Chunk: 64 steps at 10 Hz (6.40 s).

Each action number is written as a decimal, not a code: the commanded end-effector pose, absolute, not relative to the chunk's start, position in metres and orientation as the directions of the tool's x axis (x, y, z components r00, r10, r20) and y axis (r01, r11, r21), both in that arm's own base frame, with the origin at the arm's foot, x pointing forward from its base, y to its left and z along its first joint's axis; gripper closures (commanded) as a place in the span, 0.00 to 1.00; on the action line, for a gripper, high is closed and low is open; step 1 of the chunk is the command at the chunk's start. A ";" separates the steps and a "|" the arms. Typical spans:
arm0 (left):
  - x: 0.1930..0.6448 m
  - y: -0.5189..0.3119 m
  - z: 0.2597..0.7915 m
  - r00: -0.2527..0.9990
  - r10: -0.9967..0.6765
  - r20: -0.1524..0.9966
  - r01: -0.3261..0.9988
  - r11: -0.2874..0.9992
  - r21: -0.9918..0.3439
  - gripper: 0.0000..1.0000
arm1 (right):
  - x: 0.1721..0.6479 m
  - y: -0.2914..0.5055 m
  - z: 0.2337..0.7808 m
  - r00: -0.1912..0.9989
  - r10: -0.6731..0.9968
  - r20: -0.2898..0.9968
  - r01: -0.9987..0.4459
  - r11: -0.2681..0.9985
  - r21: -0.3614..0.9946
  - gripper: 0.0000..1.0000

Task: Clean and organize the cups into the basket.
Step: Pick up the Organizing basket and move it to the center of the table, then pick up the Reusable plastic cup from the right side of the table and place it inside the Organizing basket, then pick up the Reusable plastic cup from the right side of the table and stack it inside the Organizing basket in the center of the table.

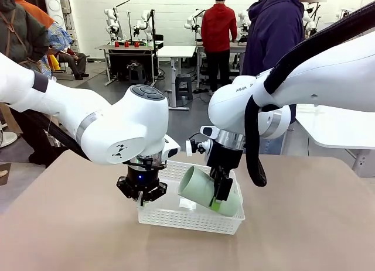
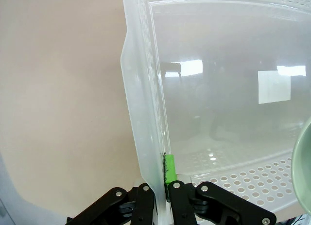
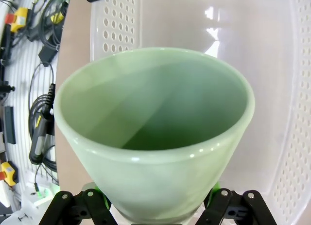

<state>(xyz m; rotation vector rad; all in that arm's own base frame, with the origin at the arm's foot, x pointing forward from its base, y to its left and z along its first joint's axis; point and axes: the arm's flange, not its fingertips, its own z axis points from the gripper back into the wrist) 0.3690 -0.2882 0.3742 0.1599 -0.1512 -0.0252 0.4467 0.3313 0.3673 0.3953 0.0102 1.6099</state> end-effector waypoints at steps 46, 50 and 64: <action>0.367 -0.289 0.372 0.988 -0.042 0.147 0.016 0.985 0.172 1.00 | 0.384 -0.142 0.400 0.166 0.349 0.922 -0.962 0.265 0.073 0.00; 0.367 -0.289 0.372 0.988 -0.042 0.147 0.016 0.985 0.172 1.00 | 0.384 -0.142 0.400 0.166 0.349 0.922 -0.962 0.265 0.073 0.00; 0.367 -0.289 0.372 0.988 -0.042 0.147 0.016 0.985 0.172 1.00 | 0.457 -0.098 0.299 0.216 0.399 0.891 -0.975 0.126 0.180 0.00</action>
